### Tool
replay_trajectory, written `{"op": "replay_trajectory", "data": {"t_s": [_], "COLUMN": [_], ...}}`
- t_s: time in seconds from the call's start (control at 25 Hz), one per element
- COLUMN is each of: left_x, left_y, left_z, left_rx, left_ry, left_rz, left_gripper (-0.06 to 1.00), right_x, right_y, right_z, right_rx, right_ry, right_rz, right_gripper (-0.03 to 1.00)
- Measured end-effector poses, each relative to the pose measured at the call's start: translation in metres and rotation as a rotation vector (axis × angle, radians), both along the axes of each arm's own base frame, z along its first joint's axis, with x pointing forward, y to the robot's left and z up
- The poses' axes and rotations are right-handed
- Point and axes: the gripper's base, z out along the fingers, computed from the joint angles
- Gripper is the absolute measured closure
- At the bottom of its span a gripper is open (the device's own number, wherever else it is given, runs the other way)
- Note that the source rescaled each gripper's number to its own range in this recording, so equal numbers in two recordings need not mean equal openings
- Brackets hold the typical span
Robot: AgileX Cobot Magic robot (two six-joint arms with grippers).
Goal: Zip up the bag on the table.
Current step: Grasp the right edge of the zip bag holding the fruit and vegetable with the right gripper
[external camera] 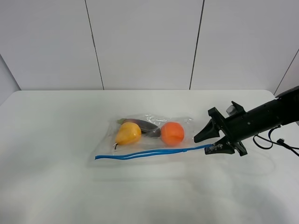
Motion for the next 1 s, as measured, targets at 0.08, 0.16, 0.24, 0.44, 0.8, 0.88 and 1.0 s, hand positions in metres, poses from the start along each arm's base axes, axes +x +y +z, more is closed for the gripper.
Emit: {"op": "replay_trajectory", "data": {"t_s": [0.08,0.16,0.24,0.44,0.8,0.88,1.0], "left_x": [0.0,0.0,0.0,0.0,0.0,0.0,0.0], "left_y": [0.0,0.0,0.0,0.0,0.0,0.0,0.0], "left_z": [0.0,0.0,0.0,0.0,0.0,0.0,0.0], "left_rx": [0.0,0.0,0.0,0.0,0.0,0.0,0.0], "left_ry": [0.0,0.0,0.0,0.0,0.0,0.0,0.0], "left_rz": [0.0,0.0,0.0,0.0,0.0,0.0,0.0], "left_gripper": [-0.06,-0.06,-0.06,-0.06,-0.06,-0.06,-0.06], "right_x": [0.0001,0.0001,0.0003,0.0019,0.0027,0.0028,0.0029], "right_y": [0.0002,0.0002,0.0003,0.0012,0.0015,0.0015,0.0015], "right_z": [0.0002,0.0002,0.0004,0.0016,0.0021,0.0021,0.0021], "right_rx": [0.003,0.003,0.005,0.024,0.03,0.031,0.031], "right_ry": [0.0,0.0,-0.001,-0.002,-0.004,-0.004,-0.004], "right_rz": [-0.001,-0.001,-0.005,-0.027,-0.038,-0.038,-0.039], "right_gripper": [0.41,0.42,0.46,0.55,0.73,0.78,0.81]}}
